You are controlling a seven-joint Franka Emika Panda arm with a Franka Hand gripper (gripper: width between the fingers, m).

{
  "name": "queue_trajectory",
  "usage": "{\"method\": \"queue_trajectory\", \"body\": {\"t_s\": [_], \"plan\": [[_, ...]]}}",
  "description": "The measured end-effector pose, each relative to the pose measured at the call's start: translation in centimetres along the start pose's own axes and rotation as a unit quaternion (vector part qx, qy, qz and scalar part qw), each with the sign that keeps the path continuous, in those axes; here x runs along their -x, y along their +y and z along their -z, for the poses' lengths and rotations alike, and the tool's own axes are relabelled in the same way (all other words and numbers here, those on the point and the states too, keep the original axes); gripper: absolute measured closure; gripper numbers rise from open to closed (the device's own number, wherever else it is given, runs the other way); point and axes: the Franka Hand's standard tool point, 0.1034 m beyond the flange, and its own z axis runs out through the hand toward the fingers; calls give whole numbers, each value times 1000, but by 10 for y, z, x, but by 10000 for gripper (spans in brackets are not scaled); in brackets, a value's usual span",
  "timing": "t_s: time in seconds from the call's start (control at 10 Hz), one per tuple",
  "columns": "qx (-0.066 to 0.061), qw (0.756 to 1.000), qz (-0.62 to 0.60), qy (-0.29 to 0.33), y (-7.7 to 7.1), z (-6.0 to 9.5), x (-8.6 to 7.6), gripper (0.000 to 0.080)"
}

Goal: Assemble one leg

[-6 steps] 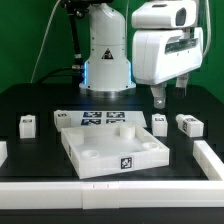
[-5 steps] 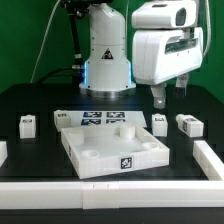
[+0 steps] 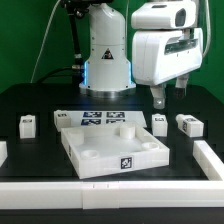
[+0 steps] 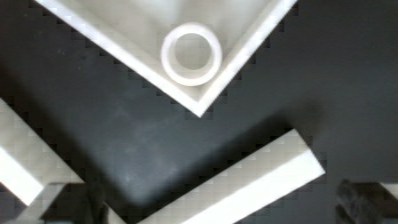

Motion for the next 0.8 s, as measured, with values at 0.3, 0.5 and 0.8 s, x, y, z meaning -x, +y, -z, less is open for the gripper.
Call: {"method": "queue_trajectory", "body": {"t_s": [0.3,0.5,0.8], "plan": [[14,997,76,13,-12,-12,23,150],[18,988,150,9,-15,-18,45,150],[18,988,153,8,-13,-19,49,150]]}}
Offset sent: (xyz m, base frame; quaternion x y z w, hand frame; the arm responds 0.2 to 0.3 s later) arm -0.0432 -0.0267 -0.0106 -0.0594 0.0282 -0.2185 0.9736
